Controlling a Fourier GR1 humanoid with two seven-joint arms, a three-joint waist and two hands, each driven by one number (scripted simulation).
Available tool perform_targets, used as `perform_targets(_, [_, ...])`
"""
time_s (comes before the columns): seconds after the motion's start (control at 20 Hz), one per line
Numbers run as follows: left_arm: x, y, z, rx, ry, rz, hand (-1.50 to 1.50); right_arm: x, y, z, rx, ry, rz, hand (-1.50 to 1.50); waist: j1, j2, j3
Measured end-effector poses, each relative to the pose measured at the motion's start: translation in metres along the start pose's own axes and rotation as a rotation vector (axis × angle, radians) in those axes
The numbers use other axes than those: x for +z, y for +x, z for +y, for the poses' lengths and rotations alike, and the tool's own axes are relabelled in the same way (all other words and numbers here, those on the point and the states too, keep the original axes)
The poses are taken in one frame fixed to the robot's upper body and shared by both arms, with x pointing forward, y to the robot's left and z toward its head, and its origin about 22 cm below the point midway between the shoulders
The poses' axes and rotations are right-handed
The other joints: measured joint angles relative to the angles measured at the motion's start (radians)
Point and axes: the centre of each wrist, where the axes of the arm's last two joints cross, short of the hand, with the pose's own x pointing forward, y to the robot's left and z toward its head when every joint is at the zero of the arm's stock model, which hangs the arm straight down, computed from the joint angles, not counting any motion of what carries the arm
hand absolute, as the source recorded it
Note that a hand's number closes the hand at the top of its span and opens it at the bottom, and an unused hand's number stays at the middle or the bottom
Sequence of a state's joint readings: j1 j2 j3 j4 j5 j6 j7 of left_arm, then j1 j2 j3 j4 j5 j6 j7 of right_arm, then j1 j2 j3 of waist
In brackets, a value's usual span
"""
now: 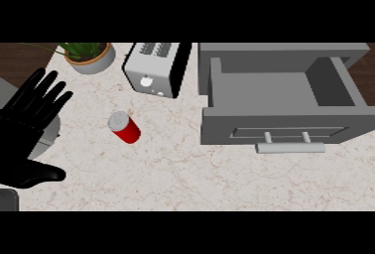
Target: Pick up the can, place it into the drawer and close the drawer
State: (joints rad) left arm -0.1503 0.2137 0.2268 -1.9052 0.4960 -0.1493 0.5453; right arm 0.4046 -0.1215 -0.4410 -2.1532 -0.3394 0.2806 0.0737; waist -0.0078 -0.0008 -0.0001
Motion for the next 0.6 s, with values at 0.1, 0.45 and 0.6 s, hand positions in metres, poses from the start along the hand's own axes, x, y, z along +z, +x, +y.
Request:
perform_targets(0.1, [-0.01, -0.005, -0.002, 0.005, 0.004, 0.004, -1.5, 0.003, 0.001, -0.003, -0.004, -0.001, 0.0, -1.5, 0.0, 0.0, 0.0])
perform_targets(0.45, [-0.028, -0.037, -0.006, 0.014, 0.022, 0.044, -1.5, 0.008, -0.002, -0.011, 0.003, -0.003, -0.004, -1.5, 0.0, 0.001, 0.0])
perform_targets(0.6, [-0.038, -0.052, -0.01, 0.0, 0.032, 0.058, -1.5, 0.016, -0.001, -0.018, 0.003, -0.005, 0.003, -1.5, -0.002, 0.001, 0.0])
